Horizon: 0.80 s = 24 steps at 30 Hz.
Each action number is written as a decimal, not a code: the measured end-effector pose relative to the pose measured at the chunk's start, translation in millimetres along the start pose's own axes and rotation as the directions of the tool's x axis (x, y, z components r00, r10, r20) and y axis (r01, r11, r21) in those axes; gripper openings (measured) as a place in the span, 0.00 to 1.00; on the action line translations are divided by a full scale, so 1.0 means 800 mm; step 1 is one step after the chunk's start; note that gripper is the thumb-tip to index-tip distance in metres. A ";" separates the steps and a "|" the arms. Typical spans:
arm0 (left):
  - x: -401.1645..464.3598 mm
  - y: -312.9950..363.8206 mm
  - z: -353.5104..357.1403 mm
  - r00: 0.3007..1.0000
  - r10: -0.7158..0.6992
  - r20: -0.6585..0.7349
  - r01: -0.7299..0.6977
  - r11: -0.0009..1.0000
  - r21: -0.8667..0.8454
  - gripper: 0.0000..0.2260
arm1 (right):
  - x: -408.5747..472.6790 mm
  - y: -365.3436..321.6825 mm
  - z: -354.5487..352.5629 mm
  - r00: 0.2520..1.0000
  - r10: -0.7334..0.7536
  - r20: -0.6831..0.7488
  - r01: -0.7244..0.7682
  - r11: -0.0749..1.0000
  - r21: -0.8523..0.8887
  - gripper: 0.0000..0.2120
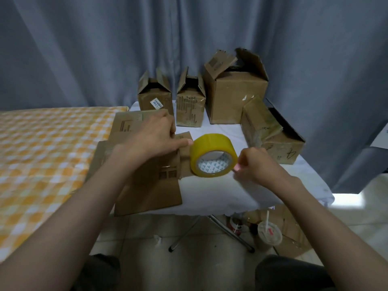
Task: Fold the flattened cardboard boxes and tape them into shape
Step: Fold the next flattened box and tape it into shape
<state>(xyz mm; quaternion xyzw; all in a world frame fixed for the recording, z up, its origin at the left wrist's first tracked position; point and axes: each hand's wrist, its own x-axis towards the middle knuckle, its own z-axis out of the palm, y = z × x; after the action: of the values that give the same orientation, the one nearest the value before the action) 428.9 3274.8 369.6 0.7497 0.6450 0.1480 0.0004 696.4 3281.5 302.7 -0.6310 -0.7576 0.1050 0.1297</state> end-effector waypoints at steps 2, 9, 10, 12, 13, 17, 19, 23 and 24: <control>0.017 0.004 -0.001 0.998 -0.004 0.062 0.003 1.000 0.024 0.24 | -0.006 0.004 -0.008 0.998 0.044 -0.052 -0.045 0.999 -0.020 0.13; 0.030 -0.012 0.003 0.984 -0.028 0.177 0.026 1.000 0.016 0.31 | -0.033 -0.006 -0.041 0.928 0.036 -0.370 0.026 0.986 0.162 0.13; 0.028 -0.014 0.003 0.984 -0.027 0.175 0.026 1.000 0.011 0.31 | -0.037 -0.014 -0.045 0.928 0.018 -0.371 0.068 0.974 0.217 0.09; 0.027 -0.015 0.004 0.986 -0.024 0.168 0.023 1.000 0.009 0.30 | -0.047 -0.033 -0.049 0.930 -0.045 -0.365 0.168 0.936 0.311 0.05; 0.027 -0.015 0.004 0.986 -0.025 0.166 0.023 1.000 0.013 0.30 | -0.052 -0.043 -0.048 0.927 -0.086 -0.365 0.218 0.916 0.338 0.03; 0.029 -0.015 0.005 0.980 -0.039 0.194 0.030 0.998 0.050 0.31 | -0.063 -0.082 -0.031 0.920 -0.220 -0.325 0.339 0.863 0.373 0.05; 0.029 -0.015 0.006 0.980 -0.040 0.193 0.033 0.999 0.041 0.30 | -0.064 -0.098 -0.020 0.902 -0.287 -0.322 0.402 0.830 0.387 0.07; 0.028 -0.014 0.007 0.981 -0.046 0.187 0.041 0.999 0.034 0.27 | -0.060 -0.117 -0.003 0.891 -0.331 -0.310 0.433 0.825 0.363 0.06; 0.028 -0.014 0.006 0.980 -0.052 0.191 0.047 0.998 0.029 0.27 | -0.057 -0.120 -0.002 0.891 -0.330 -0.311 0.430 0.832 0.350 0.05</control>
<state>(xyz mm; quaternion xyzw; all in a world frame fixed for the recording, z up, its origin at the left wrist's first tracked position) 422.1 3299.2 368.0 0.7443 0.6621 0.0670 0.0571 615.5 3218.9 332.0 -0.4332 -0.8081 0.1569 0.3671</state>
